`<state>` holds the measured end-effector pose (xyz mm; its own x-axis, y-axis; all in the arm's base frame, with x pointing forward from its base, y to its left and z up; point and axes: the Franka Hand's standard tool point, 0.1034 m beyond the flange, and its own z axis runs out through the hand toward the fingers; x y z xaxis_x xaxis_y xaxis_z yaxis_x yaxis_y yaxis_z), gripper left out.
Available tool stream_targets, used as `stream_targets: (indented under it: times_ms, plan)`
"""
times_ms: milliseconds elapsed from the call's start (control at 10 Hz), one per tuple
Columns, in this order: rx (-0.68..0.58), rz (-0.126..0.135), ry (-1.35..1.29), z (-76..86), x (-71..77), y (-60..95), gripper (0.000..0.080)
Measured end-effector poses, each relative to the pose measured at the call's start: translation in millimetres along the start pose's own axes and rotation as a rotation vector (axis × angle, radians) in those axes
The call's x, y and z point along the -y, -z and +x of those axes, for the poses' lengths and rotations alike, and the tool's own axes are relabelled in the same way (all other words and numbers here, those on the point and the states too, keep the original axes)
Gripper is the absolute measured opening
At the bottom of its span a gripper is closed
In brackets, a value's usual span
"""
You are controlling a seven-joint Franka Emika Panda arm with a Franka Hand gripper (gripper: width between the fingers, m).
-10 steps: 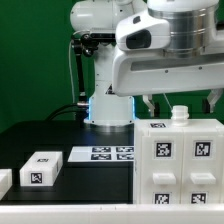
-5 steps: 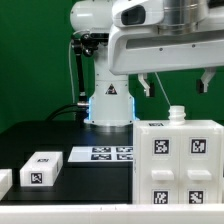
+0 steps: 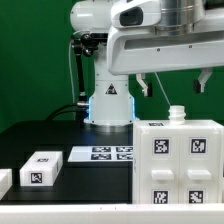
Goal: Assemble cabinet
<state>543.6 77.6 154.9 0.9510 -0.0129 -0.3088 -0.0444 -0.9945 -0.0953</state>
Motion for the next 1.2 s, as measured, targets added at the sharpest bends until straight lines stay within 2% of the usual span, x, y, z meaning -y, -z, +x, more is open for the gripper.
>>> stream_targets:
  times_ms: [300, 400, 500, 900, 1000, 1200]
  plan:
    - [-0.035, -0.008, 0.006, -29.1, -55.0, -22.3, 0.0649]
    - [-0.034, -0.009, -0.002, -33.5, -60.4, -27.2, 0.0649]
    - [-0.037, -0.01, 0.004, -31.3, -56.8, -25.8, 0.0649]
    - [-0.035, -0.01, 0.005, -31.7, -57.8, -27.6, 0.0649]
    - [-0.047, -0.011, 0.013, -36.4, -71.2, -34.5, 0.0649]
    - [-0.079, -0.018, 0.035, -59.2, -122.5, -55.1, 0.0649]
